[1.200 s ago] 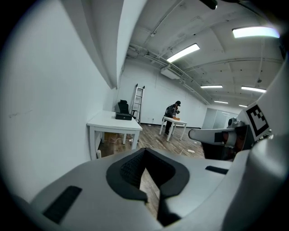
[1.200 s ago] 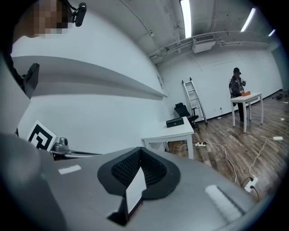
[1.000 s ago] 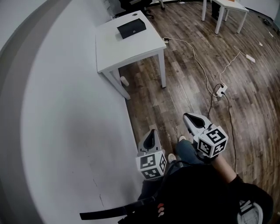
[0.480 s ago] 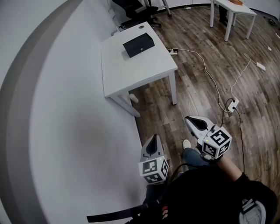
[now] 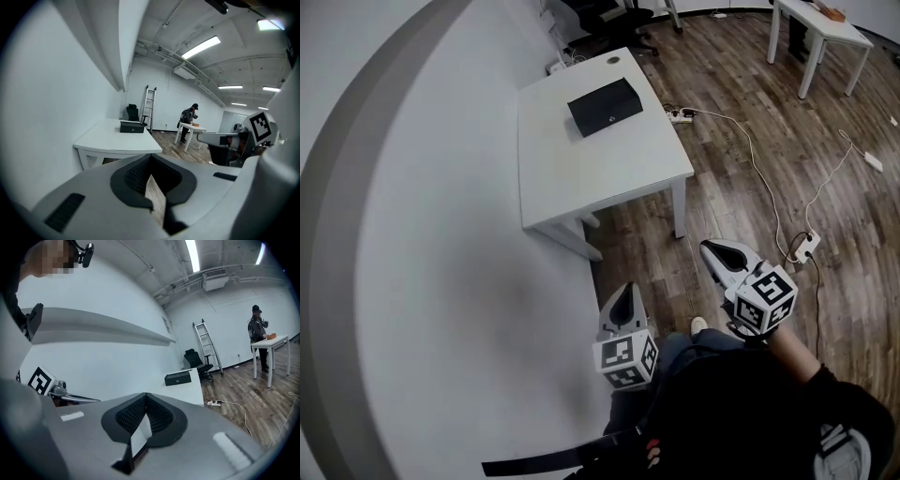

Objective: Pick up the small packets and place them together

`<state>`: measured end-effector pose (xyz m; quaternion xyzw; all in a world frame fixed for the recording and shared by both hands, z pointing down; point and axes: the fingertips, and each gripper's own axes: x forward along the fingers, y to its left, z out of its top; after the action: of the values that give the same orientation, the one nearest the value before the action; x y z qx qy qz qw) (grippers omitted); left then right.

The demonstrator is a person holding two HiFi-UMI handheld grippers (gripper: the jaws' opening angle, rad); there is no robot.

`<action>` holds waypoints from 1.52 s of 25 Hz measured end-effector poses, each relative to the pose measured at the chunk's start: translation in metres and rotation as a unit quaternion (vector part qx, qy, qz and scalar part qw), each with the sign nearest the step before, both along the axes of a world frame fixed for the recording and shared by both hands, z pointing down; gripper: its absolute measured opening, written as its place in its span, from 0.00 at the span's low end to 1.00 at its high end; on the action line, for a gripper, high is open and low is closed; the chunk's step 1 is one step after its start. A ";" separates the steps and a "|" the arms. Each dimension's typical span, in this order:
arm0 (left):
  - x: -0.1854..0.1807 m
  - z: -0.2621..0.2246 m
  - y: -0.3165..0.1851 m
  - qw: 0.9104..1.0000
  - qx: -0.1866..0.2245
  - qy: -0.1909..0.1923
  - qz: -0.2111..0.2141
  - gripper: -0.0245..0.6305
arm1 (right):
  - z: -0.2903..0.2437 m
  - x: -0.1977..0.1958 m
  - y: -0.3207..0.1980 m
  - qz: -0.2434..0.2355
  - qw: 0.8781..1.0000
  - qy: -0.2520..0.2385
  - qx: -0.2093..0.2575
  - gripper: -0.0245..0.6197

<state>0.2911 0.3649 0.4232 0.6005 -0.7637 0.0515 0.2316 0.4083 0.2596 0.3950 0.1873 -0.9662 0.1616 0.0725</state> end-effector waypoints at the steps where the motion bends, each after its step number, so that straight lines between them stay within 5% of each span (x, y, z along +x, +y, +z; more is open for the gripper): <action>1: -0.006 -0.001 -0.006 1.000 0.000 -0.001 -0.005 0.04 | 0.001 -0.005 -0.006 -0.001 1.000 -0.001 -0.001 0.04; 8: -0.048 0.008 -0.052 1.000 0.000 -0.001 -0.023 0.04 | 0.022 -0.045 -0.050 -0.012 1.000 0.022 -0.006 0.04; 27: -0.255 -0.021 -0.233 0.998 0.034 -0.043 0.036 0.04 | 0.007 -0.251 -0.207 0.035 0.999 0.023 0.018 0.04; 38: -0.307 0.003 -0.255 0.999 0.020 -0.011 0.037 0.04 | 0.027 -0.300 -0.243 0.044 0.998 0.052 0.011 0.04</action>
<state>-0.0159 0.1095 0.4264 0.6324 -0.7442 0.0513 0.2088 0.1085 0.0165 0.4216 0.2383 -0.9537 0.1441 0.1138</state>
